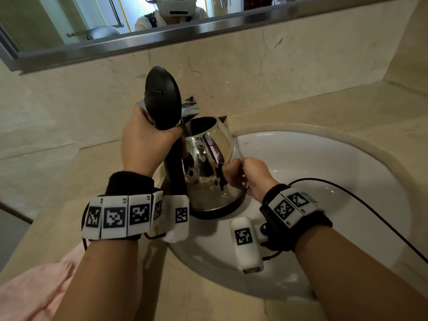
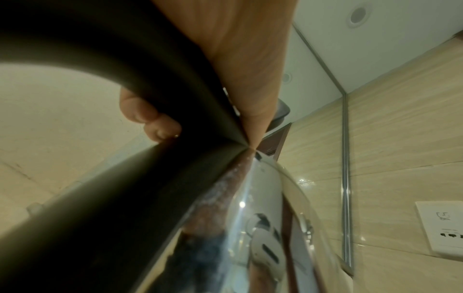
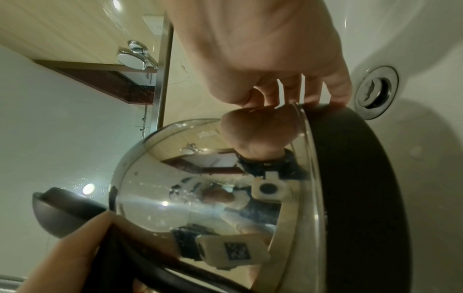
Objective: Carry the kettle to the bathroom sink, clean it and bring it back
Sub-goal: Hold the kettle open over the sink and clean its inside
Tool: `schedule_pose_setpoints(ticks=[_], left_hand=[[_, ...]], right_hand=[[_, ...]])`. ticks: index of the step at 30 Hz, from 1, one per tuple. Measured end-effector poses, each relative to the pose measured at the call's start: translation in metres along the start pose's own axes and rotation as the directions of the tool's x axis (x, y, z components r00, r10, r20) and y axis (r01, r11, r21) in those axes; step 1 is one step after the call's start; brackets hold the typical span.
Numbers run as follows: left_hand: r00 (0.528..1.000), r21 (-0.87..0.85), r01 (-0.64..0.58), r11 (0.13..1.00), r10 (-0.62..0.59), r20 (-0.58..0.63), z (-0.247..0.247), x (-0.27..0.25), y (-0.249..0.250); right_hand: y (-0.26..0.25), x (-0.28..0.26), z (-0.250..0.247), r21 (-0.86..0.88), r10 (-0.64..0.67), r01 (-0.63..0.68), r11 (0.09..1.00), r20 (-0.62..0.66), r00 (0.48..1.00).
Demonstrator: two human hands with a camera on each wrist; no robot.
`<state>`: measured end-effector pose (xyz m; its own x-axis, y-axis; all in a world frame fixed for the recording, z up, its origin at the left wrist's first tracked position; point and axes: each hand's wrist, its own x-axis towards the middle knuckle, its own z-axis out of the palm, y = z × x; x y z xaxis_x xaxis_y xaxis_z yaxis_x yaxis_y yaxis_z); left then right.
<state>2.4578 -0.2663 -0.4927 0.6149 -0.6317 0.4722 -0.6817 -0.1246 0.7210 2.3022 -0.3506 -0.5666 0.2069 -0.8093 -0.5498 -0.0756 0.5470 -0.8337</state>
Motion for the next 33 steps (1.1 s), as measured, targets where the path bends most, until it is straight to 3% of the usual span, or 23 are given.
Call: schedule_pose_setpoints(ticks=[33], left_hand=[[1.0,-0.005,-0.006,1.0,0.006,-0.002,0.0002,0.0001,-0.0004]], right_hand=[[-0.0008,-0.0008,-0.002,-0.018,-0.014,0.014,1.0,0.005,1.0]])
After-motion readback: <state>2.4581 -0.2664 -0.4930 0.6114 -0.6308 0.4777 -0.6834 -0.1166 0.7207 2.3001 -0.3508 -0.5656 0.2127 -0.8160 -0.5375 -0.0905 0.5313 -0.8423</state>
